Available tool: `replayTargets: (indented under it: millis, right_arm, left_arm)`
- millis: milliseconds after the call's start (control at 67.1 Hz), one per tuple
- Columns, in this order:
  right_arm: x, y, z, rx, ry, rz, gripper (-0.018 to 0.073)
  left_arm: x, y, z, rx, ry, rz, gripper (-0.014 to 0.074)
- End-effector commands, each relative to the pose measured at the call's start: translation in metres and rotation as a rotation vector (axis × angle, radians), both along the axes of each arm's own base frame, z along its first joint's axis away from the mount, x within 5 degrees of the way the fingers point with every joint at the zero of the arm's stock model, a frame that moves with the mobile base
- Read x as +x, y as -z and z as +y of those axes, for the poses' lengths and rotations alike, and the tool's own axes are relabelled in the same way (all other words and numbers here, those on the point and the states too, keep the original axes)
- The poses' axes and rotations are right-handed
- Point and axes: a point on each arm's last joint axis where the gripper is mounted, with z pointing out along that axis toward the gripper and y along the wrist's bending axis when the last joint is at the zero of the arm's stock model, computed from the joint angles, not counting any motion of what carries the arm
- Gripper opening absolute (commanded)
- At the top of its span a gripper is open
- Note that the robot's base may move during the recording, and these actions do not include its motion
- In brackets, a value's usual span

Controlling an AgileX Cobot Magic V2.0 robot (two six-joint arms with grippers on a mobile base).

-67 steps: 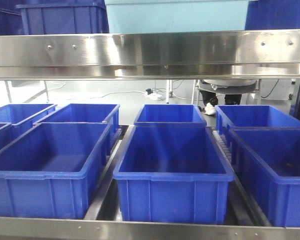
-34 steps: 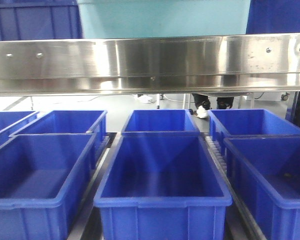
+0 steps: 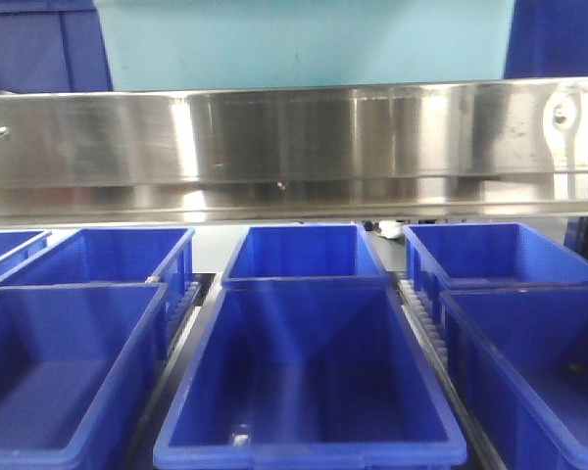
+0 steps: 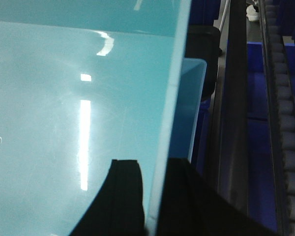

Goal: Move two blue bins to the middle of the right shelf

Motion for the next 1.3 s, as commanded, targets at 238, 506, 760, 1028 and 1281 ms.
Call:
replayTargets:
  millis: [238,506,760,1028,1281]
  right_arm:
    - [-0.0023,-0.0078,-0.006,-0.027,0.012,-0.065,-0.0152]
    - [-0.0023,-0.0078,-0.006,-0.027,0.012,-0.065,-0.0152]
    - [-0.0023,-0.0078,-0.006,-0.027,0.012,-0.065,-0.0152]
    - [-0.0023,-0.0078,-0.006,-0.027,0.012,-0.065,-0.0152]
    - [-0.0023,-0.0078,-0.006,-0.027,0.012,-0.065,-0.0152]
  left_arm:
    - [-0.0018,-0.0092,0.0047,0.02,-0.016,-0.077,-0.0111]
    - [-0.0018,-0.0092,0.0047,0.02,-0.016,-0.077,-0.0111]
    - [-0.0018,-0.0092,0.0047,0.02,-0.016,-0.077,-0.0111]
    - [-0.0018,-0.0092,0.0047,0.02,-0.016,-0.077,-0.0111]
    - [-0.0018,-0.0092,0.0047,0.02,-0.016,-0.077,-0.0111]
